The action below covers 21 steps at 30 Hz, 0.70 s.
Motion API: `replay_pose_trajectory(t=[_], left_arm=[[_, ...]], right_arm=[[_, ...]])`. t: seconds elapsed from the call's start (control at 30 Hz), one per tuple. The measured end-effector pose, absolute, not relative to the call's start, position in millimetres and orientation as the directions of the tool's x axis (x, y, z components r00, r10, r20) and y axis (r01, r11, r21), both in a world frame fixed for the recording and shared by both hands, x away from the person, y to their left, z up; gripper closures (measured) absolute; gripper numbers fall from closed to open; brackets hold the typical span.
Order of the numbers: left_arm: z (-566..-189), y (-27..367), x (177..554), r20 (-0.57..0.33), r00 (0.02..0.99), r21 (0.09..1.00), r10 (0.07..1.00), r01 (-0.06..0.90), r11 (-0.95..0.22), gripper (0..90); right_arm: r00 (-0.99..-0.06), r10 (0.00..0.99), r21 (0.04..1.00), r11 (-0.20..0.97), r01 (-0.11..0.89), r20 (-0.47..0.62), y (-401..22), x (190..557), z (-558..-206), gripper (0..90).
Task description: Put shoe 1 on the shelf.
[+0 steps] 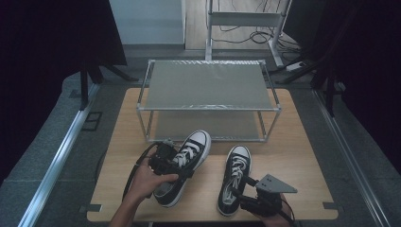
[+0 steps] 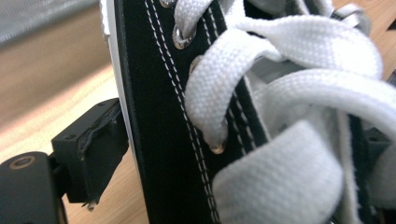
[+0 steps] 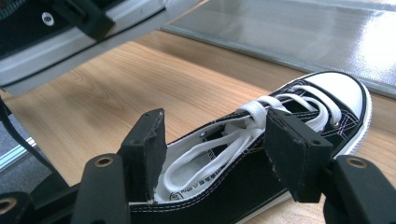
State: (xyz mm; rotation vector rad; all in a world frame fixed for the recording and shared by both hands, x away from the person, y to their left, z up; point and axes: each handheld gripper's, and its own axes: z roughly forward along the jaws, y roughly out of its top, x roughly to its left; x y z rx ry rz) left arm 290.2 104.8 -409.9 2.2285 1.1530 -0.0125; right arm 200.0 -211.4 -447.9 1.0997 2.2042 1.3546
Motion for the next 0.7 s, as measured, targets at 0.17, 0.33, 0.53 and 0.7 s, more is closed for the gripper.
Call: replay_pose_trajectory(t=[0.17, 0.33, 0.53, 0.7], left_arm=[[-396.0, 101.9, 294.2, -0.276, 0.635, 0.538, 0.722, 0.724, -0.431, 11.6], [-382.8, 98.7, 297.9, -0.264, 0.648, 0.551, 0.714, 0.709, -0.440, 11.6], [-370.9, 95.1, 303.0, -0.270, 0.654, 0.566, 0.706, 0.701, -0.434, 11.7], [-362.2, 93.4, 306.8, -0.272, 0.658, 0.576, 0.703, 0.696, -0.429, 11.7]], right_arm=[[-0.648, 0.753, 0.862, 0.250, 0.441, 0.113, -211.3, 200.4, -448.5, 38.9], [-0.648, 0.753, 0.863, 0.249, 0.439, 0.113, -212.2, 200.6, -448.2, 38.9], [-0.646, 0.755, 0.863, 0.247, 0.441, 0.114, -212.0, 200.7, -448.6, 38.8], [-0.647, 0.754, 0.861, 0.249, 0.444, 0.116, -212.0, 200.9, -448.8, 38.8]])
